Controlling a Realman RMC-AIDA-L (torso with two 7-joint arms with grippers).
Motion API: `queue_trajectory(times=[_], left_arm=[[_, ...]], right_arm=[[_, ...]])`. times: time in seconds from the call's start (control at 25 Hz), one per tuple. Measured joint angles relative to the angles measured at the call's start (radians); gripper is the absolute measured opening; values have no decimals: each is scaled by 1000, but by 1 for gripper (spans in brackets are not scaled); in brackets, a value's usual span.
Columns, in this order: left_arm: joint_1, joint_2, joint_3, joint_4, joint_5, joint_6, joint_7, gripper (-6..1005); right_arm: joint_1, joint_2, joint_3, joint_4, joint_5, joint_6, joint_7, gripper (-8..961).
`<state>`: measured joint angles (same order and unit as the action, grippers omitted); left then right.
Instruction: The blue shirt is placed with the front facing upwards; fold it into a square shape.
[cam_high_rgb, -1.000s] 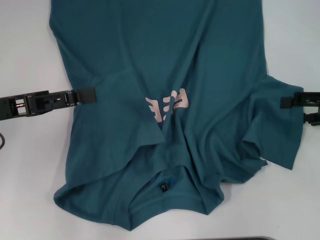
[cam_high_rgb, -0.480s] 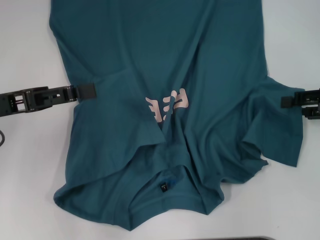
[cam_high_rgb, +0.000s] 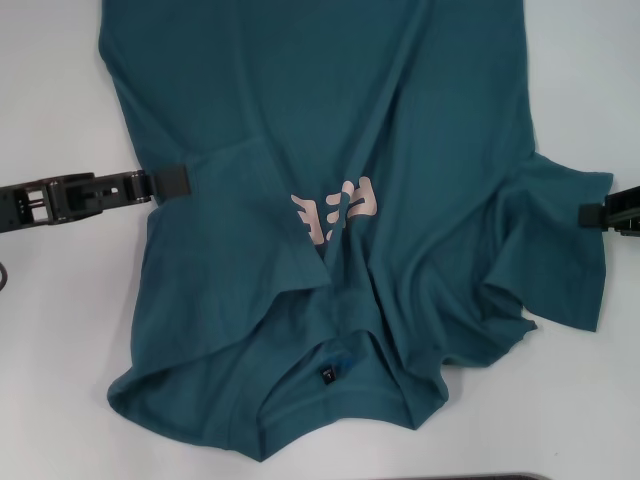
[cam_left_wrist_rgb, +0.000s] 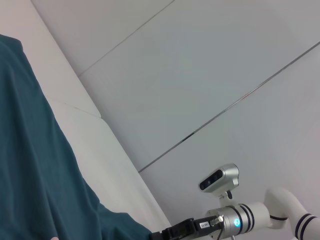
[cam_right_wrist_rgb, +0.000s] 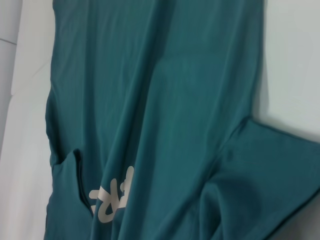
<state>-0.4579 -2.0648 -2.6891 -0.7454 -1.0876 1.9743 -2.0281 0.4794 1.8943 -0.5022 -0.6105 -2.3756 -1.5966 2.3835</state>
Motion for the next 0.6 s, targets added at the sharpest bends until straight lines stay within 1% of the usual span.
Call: queue_trajectory(times=[0.08, 0.32, 0.6], left_arm=[[1, 0, 0, 0, 0, 0, 0, 839], [6, 2, 0, 1, 0, -1, 0, 839], [9, 3, 0, 1, 0, -6, -3, 838]], right_arm=[[-1, -2, -1, 0, -5, 2, 0, 234], [-3, -5, -1, -14, -25, 6, 4, 30], [-29, -8, 18, -168, -23, -43, 71, 7]])
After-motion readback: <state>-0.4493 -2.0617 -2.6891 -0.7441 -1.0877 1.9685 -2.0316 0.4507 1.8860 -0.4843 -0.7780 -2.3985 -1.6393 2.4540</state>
